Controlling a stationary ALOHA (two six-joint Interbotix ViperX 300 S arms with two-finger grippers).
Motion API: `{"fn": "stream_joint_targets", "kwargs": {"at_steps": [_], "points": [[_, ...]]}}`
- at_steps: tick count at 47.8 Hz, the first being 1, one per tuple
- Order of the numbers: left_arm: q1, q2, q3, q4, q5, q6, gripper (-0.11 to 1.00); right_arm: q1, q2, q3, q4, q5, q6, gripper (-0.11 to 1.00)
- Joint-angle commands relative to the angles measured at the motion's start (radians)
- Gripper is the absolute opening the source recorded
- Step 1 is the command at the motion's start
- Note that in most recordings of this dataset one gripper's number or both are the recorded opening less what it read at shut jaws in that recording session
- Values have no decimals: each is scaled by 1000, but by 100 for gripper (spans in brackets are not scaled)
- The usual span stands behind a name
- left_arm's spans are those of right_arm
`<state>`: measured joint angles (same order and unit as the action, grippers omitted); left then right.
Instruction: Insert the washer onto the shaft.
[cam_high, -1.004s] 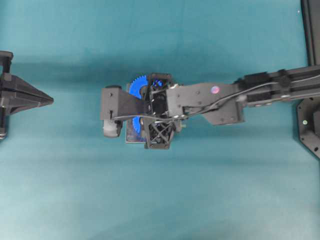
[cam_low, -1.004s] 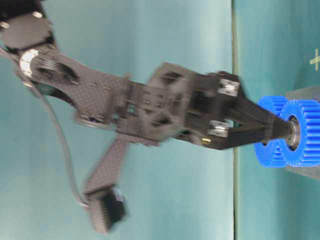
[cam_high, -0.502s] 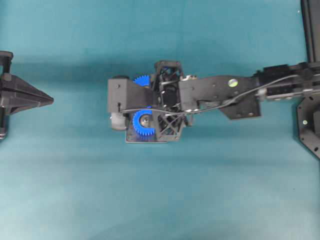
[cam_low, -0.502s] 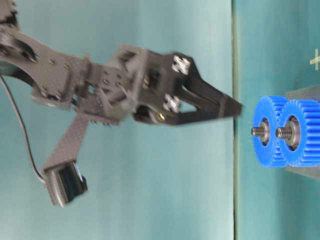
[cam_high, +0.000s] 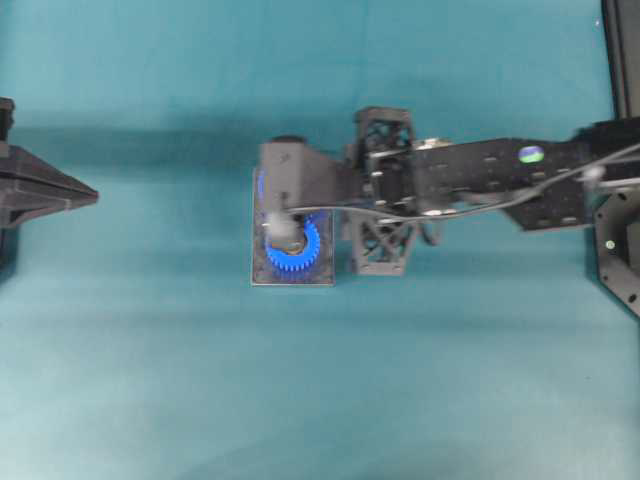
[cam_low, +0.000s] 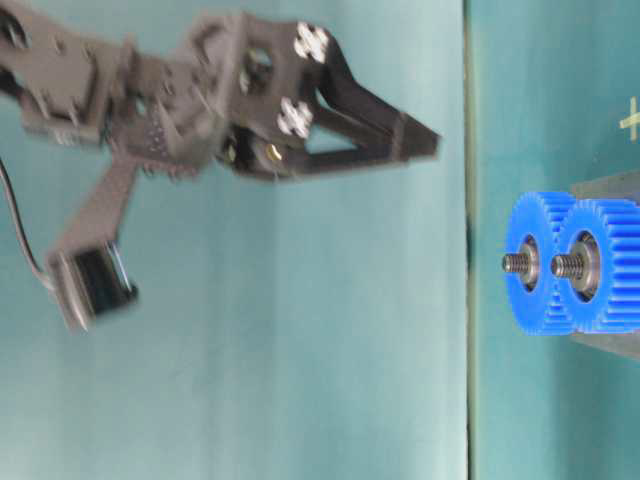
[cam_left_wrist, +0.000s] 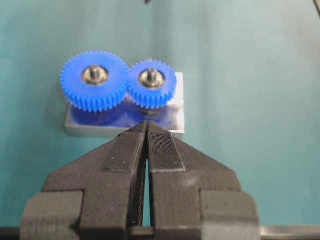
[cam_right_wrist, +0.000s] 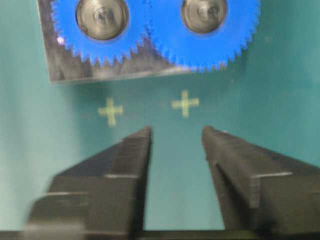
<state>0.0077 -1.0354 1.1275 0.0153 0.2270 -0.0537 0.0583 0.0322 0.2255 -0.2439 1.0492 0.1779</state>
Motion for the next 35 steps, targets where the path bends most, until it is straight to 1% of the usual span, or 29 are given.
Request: {"fn": "stream_joint_targets", "kwargs": {"at_steps": [1, 7, 15, 24, 28, 35], "points": [[2, -5, -12, 2, 6, 2, 1, 6, -75, 18, -5, -31, 25, 42], [2, -6, -12, 3, 12, 2, 1, 5, -133, 75, -5, -97, 58, 36], [3, -8, -9, 3, 14, 2, 1, -2, -207, 173, -5, -196, 117, 35], [3, -9, -3, 3, 14, -3, 1, -35, -308, 282, -5, -382, 216, 35], [3, -12, -3, 3, 14, -3, 1, -49, -364, 348, -5, -472, 259, 35], [3, -17, -2, 3, 14, -3, 1, -54, -439, 472, -5, -588, 284, 35]]}}
